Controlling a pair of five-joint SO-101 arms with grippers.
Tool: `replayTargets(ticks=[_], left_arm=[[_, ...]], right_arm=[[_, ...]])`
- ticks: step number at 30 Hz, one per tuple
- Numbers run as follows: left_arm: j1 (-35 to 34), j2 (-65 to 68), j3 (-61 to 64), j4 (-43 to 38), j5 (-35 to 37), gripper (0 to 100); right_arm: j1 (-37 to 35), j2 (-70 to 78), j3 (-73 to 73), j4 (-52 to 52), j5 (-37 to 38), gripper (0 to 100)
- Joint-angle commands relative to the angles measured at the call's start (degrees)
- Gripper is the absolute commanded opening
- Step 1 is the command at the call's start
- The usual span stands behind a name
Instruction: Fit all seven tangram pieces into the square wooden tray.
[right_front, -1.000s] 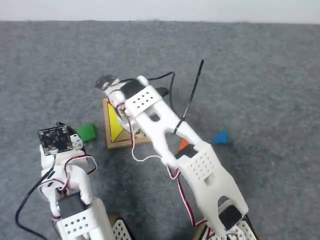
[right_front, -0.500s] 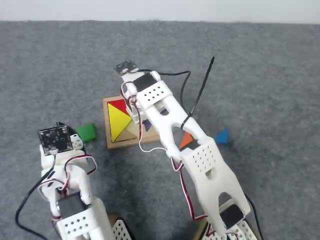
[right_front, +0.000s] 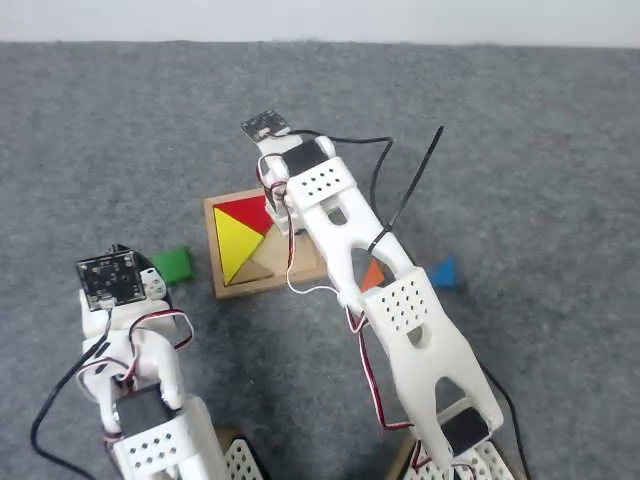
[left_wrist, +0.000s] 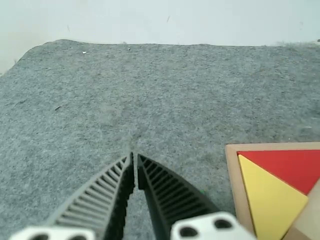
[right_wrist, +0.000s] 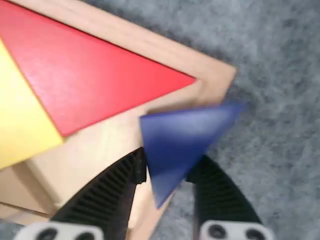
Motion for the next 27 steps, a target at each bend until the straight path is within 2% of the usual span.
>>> replayTargets(ticks=[1, 15, 21, 27], left_arm=[[-0.26, -1.23, -0.75, 0.26, -0.44, 1], [-0.26, -1.23, -0.75, 0.26, -0.53, 1], [-0.26, -1.23, -0.75, 0.26, -0.53, 1], [-0.26, -1.23, -0.75, 0.26, -0.53, 1]], right_arm=[[0.22, -0.13, -5.8, 0.92, 1.85, 7.6], [0.48, 0.57, -8.18, 2.86, 1.93, 8.0], [0.92, 0.4, -8.35, 5.76, 2.02, 18.0], [0.4, 0.48, -16.88, 11.3, 1.58, 26.1]])
